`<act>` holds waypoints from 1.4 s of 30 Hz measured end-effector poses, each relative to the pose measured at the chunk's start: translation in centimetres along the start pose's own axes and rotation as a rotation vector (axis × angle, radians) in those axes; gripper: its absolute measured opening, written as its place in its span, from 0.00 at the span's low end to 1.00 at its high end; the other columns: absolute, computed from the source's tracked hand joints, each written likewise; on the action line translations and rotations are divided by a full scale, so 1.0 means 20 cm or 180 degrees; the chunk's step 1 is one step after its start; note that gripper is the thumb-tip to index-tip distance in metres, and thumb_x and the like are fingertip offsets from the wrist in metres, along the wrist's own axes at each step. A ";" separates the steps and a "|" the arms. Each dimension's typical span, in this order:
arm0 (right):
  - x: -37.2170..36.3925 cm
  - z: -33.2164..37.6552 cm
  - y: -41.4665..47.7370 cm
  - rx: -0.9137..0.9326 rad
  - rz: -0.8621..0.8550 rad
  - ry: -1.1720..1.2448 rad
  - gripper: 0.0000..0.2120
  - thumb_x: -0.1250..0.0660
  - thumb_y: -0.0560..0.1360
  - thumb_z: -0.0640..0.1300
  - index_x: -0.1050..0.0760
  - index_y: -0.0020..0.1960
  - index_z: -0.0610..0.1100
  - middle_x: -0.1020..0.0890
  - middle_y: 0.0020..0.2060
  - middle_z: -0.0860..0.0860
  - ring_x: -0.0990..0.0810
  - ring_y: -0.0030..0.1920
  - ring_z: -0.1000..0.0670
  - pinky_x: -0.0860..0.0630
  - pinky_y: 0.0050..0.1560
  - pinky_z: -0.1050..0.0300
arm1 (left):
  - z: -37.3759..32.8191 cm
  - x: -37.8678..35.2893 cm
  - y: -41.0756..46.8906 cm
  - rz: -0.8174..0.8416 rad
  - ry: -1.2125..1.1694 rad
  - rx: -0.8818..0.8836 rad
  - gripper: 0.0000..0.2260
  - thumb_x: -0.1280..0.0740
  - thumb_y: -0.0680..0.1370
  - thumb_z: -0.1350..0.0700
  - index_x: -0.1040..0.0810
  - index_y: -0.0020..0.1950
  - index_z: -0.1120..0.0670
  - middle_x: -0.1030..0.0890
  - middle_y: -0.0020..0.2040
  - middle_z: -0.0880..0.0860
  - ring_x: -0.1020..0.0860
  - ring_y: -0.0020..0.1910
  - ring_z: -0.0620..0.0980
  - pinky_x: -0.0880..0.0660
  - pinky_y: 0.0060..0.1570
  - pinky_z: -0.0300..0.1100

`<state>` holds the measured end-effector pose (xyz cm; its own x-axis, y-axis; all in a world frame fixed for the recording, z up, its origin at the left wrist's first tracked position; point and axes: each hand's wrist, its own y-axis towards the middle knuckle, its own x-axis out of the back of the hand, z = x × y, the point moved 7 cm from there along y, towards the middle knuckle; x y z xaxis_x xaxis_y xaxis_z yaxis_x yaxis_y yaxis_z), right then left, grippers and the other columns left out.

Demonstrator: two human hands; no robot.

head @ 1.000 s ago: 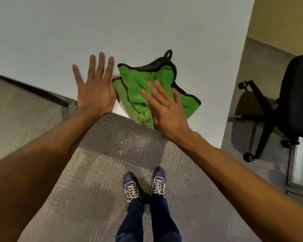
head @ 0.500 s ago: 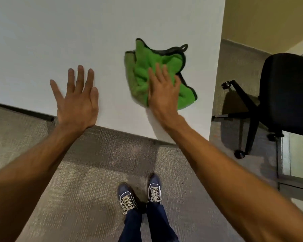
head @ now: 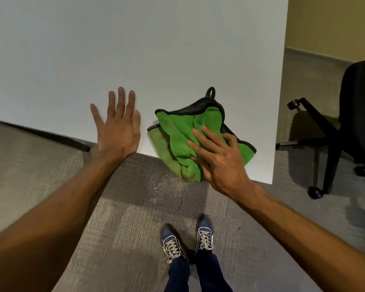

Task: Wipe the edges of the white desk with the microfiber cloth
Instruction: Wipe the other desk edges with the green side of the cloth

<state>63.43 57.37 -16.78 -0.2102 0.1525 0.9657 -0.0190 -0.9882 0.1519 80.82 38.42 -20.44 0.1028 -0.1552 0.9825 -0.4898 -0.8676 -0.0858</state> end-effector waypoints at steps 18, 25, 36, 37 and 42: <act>-0.15 0.21 0.55 -0.1055 0.0002 -0.0459 0.28 0.48 0.80 0.69 0.31 0.76 0.60 0.29 0.74 0.44 0.32 0.74 0.39 0.36 0.66 0.34 | 0.05 0.07 -0.02 -0.0186 -0.1090 0.0015 0.27 0.65 0.85 0.43 0.53 0.83 0.48 0.49 0.83 0.50 0.55 0.82 0.47 0.64 0.79 0.58; -0.07 0.16 0.36 -0.0268 0.0091 -0.0305 0.21 0.34 0.79 0.52 0.23 0.71 0.51 0.21 0.67 0.46 0.24 0.65 0.40 0.28 0.56 0.40 | 0.07 0.06 -0.04 -0.0127 -0.0935 -0.0018 0.30 0.69 0.82 0.41 0.56 0.83 0.50 0.53 0.84 0.53 0.56 0.82 0.48 0.62 0.80 0.55; 0.06 -0.03 -0.03 -0.1301 -0.0393 -0.0216 0.21 0.27 0.76 0.45 0.21 0.68 0.45 0.20 0.61 0.43 0.23 0.60 0.40 0.33 0.52 0.45 | -0.41 0.03 -0.11 -0.0200 -0.0787 -0.0803 0.28 0.63 0.85 0.44 0.51 0.83 0.54 0.50 0.83 0.53 0.54 0.82 0.49 0.58 0.81 0.54; 0.07 -0.02 -0.07 -0.1058 -0.0326 -0.0237 0.22 0.28 0.74 0.44 0.21 0.68 0.44 0.19 0.60 0.42 0.22 0.58 0.39 0.31 0.51 0.44 | -0.46 0.03 -0.10 -0.0204 -0.0958 -0.0810 0.29 0.63 0.85 0.43 0.50 0.83 0.53 0.50 0.83 0.53 0.54 0.82 0.48 0.58 0.81 0.53; 0.19 -0.31 -0.26 -0.1627 -0.0428 -0.0336 0.24 0.23 0.70 0.37 0.20 0.66 0.41 0.19 0.59 0.39 0.20 0.57 0.37 0.29 0.51 0.42 | -0.79 0.03 -0.07 -0.0156 -0.1368 -0.1006 0.30 0.59 0.84 0.42 0.49 0.83 0.55 0.51 0.83 0.53 0.55 0.82 0.46 0.57 0.81 0.48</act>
<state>56.67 62.92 -15.26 -0.0741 0.2527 0.9647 -0.5180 -0.8364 0.1793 68.02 47.01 -17.05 0.4449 -0.3550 0.8222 -0.7055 -0.7045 0.0776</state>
